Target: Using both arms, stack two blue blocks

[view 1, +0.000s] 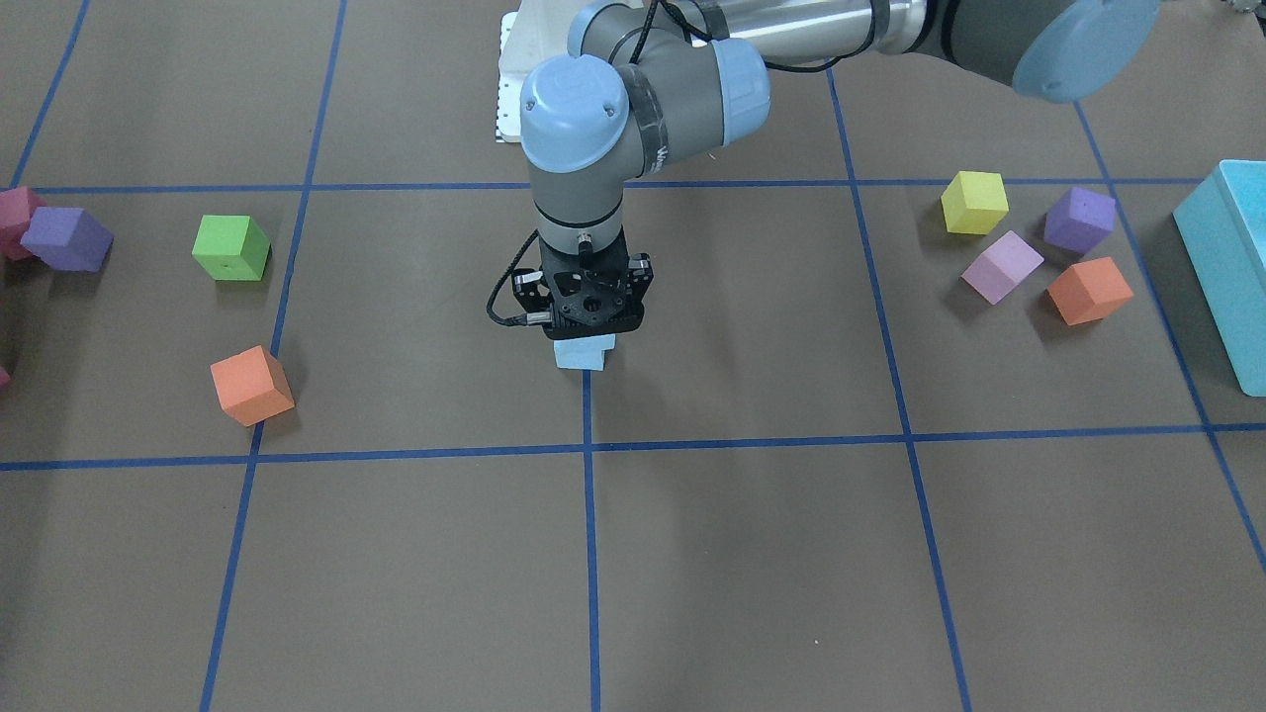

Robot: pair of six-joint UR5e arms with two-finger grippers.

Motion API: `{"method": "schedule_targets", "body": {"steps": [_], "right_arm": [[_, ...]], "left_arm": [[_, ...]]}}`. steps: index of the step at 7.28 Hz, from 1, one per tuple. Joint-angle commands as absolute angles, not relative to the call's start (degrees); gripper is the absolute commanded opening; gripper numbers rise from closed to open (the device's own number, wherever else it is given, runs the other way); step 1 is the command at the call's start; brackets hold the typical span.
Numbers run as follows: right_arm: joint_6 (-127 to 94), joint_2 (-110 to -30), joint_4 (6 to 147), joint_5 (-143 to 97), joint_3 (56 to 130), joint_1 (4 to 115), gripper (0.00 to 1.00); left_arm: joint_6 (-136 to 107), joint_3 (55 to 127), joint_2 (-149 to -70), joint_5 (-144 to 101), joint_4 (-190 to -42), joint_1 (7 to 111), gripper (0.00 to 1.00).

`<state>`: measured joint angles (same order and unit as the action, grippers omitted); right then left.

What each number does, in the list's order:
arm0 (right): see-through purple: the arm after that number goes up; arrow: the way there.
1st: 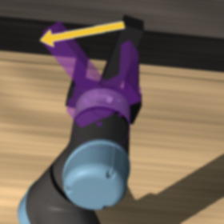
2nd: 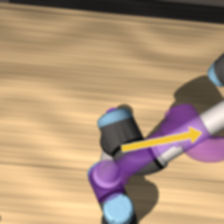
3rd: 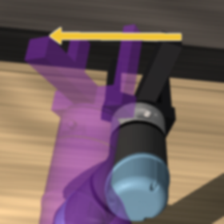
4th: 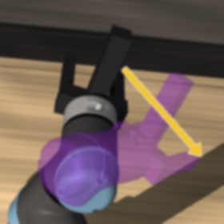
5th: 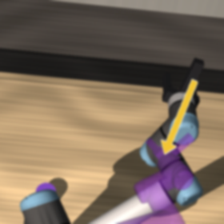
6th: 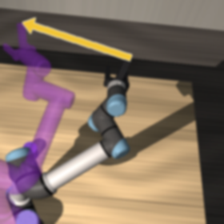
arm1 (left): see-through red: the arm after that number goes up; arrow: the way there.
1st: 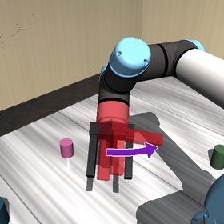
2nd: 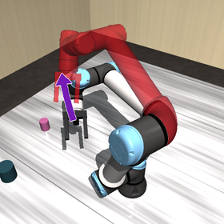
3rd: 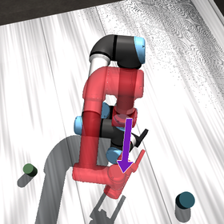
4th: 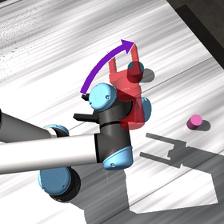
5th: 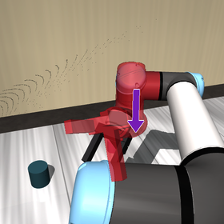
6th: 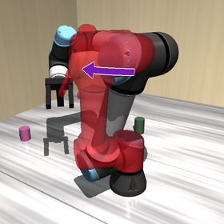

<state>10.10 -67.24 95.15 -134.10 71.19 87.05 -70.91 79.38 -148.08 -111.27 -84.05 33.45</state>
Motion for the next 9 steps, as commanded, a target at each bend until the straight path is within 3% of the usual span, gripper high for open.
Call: {"method": "schedule_targets", "body": {"steps": [1,9], "right_arm": [[9.9,-67.1,95.2,-134.0,71.2,87.0,1.00],[9.8,-67.0,95.2,-134.0,71.2,87.0,1.00]], "left_arm": [[-69.9,78.7,-147.8,-110.8,-85.0,32.8,0.59],[-69.8,78.8,-147.7,-111.3,-84.9,31.3,0.60]]}}
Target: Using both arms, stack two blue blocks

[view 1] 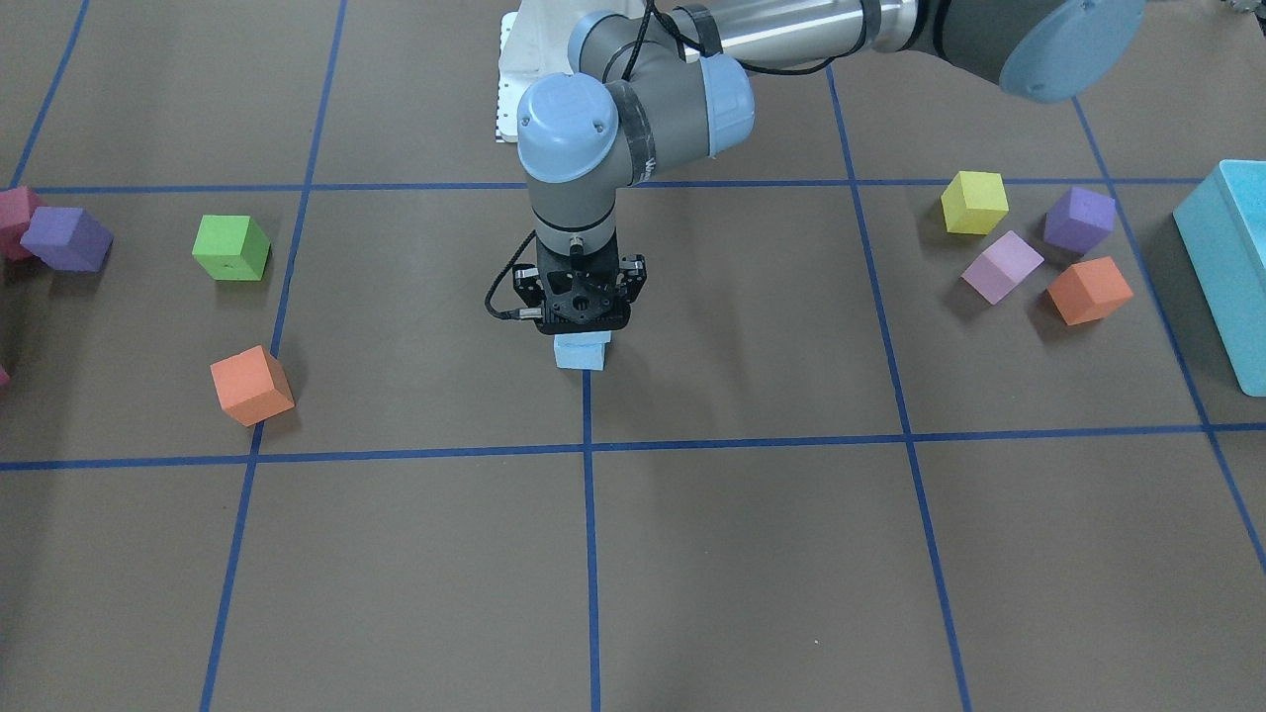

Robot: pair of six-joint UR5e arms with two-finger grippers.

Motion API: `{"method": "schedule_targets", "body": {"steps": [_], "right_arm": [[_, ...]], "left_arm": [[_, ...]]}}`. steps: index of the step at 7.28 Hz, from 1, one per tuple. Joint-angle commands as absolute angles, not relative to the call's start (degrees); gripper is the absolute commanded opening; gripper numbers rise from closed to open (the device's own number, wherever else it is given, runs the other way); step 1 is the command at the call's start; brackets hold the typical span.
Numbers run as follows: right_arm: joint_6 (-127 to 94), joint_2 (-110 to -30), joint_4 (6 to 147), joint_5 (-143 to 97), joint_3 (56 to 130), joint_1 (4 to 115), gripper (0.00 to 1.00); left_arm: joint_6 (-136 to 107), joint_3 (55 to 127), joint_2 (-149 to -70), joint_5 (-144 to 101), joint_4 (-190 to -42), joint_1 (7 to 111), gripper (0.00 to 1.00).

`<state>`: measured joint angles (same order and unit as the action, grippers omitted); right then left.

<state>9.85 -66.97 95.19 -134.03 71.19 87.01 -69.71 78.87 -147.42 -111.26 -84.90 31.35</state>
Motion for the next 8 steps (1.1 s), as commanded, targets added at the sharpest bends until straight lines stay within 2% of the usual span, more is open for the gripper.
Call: {"method": "schedule_targets", "body": {"steps": [1,2,4,6,8], "right_arm": [[9.8,-67.1,95.2,-134.0,71.2,87.0,1.00],[9.8,-67.1,95.2,-134.0,71.2,87.0,1.00],[9.8,-67.1,95.2,-134.0,71.2,87.0,1.00],[9.8,-67.0,95.2,-134.0,71.2,87.0,1.00],[9.8,-67.0,95.2,-134.0,71.2,87.0,1.00]], "left_arm": [[-69.8,78.8,-147.7,-111.3,-84.9,31.3,0.60],[-69.8,78.8,-147.7,-111.3,-84.9,31.3,0.63],[-69.7,78.8,-147.5,-111.2,-85.0,31.3,0.96],[-69.6,79.5,-147.5,-111.4,-85.0,31.4,0.98],[-69.5,84.7,-147.0,-111.6,-84.2,32.0,0.98]]}}
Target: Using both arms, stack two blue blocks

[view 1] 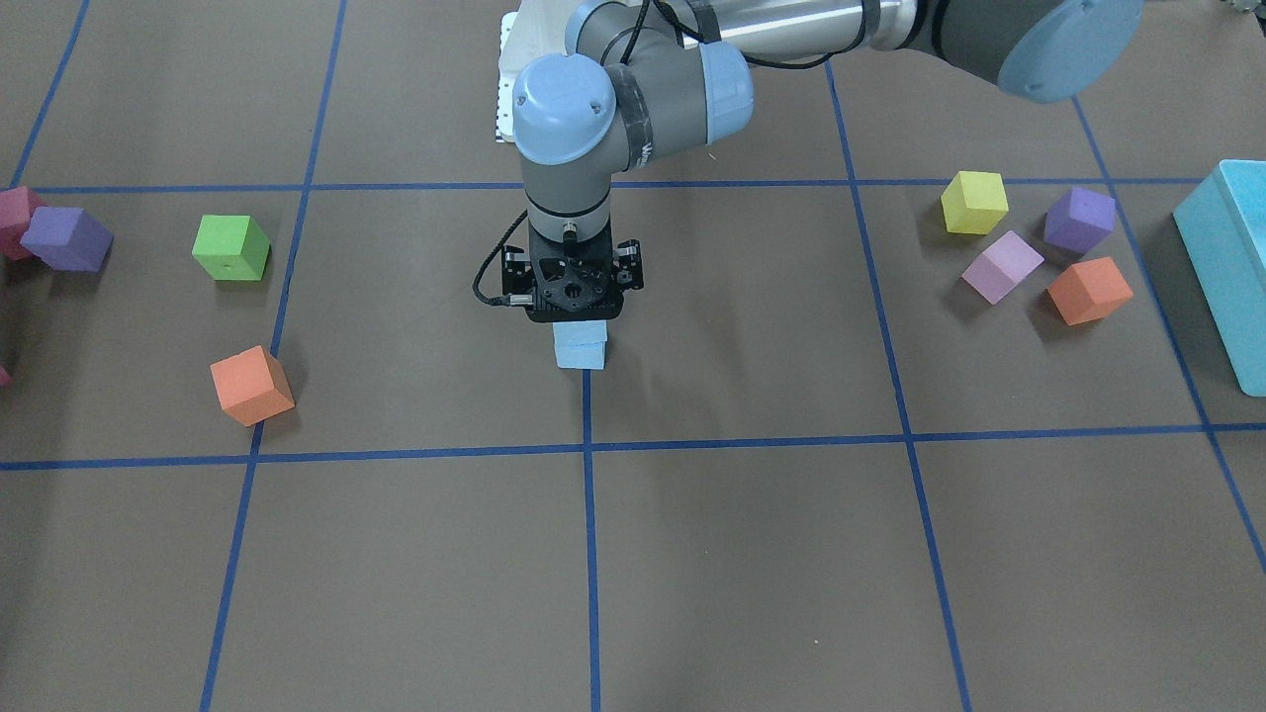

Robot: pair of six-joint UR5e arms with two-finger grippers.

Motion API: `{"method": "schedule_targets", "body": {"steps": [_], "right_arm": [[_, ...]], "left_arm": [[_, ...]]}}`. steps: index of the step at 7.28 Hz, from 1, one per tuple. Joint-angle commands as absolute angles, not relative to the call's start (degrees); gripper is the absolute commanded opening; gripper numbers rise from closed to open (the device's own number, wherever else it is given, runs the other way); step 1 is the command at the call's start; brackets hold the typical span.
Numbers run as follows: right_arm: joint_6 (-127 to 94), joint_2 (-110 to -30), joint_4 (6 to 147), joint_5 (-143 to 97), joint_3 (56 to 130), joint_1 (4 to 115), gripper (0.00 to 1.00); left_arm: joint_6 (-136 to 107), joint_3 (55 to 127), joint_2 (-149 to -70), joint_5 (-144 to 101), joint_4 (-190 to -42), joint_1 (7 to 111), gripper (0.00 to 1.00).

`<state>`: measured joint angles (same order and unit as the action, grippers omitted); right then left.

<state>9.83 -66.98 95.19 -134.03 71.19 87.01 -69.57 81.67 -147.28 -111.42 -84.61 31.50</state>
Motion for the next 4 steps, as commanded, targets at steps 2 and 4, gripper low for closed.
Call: {"method": "schedule_targets", "body": {"steps": [2,4], "right_arm": [[9.8,-67.1,95.2,-134.1,71.2,87.0,1.00],[9.8,-67.4,95.2,-134.1,71.8,87.1,1.00]], "left_arm": [[-64.8,92.1,-144.0,-117.7,-80.9,38.5,0.98],[-50.0,100.4,-136.4,-123.5,-74.5,49.7,0.98]]}}
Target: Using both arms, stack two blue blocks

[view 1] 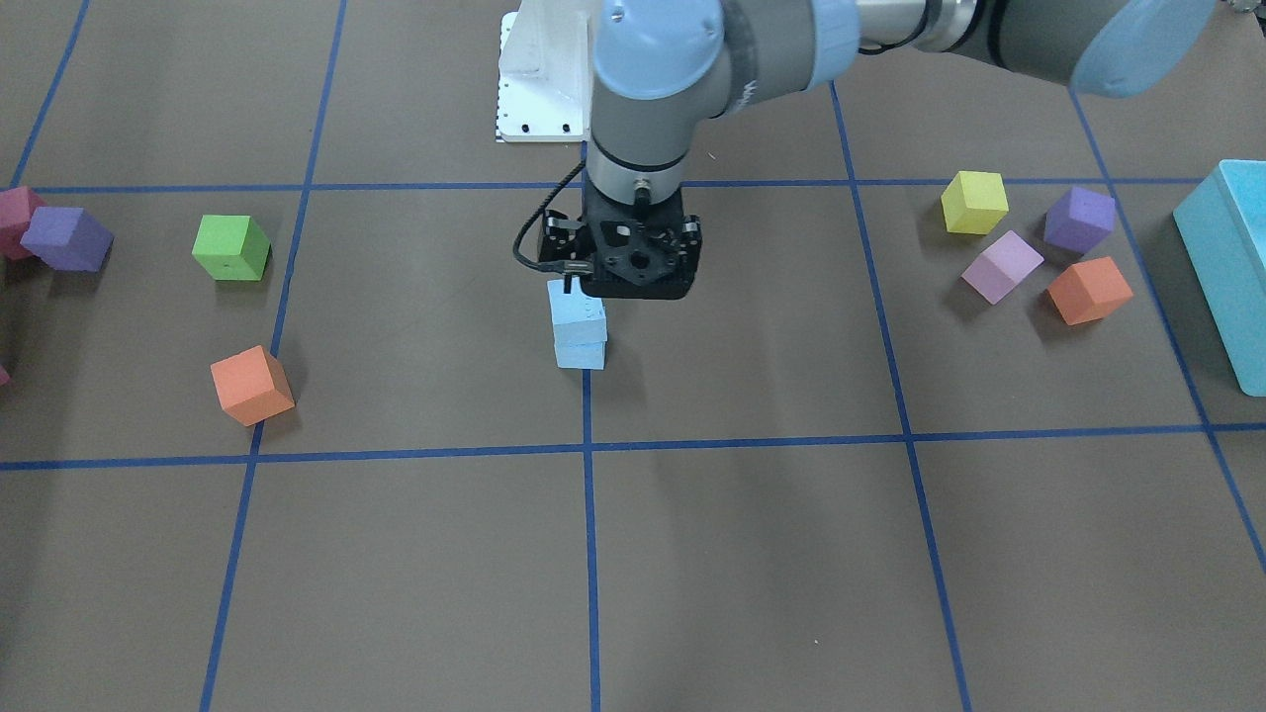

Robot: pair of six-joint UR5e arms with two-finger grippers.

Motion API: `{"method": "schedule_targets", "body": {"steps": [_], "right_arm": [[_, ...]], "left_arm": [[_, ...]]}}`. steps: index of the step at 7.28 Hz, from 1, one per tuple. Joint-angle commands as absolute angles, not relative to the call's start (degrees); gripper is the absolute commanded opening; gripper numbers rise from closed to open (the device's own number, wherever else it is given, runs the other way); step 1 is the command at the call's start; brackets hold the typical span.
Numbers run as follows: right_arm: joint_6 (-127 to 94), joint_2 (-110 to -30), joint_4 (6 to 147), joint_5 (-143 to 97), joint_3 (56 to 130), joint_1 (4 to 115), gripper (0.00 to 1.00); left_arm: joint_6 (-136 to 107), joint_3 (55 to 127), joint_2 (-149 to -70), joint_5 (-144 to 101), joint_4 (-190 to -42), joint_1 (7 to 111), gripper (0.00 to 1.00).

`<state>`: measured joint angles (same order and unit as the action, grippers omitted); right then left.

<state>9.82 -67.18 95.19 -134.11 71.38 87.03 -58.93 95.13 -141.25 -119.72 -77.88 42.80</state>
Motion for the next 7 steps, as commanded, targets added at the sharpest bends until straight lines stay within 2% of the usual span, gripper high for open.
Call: {"method": "schedule_targets", "body": {"steps": [1,2,4,7], "right_arm": [[9.8,-67.8,95.2,-134.2,72.4,87.1,1.00],[9.8,-68.0,95.2,-134.2,72.9,87.1,1.00],[9.8,-68.6,95.2,-134.6,73.7,87.1,1.00],[9.7,-69.2,95.6,-134.6,75.5,87.0,1.00]], "left_arm": [[-43.0,103.9,-130.4,-125.1,-74.4,54.6,0.98],[-35.2,107.1,-124.4,-126.3,-74.4,59.6,0.98],[-20.3,108.7,-115.0,-129.6,-74.4,69.7,0.98],[-1.3,107.0,-102.4,-138.9,-75.1,85.6,0.98]]}}
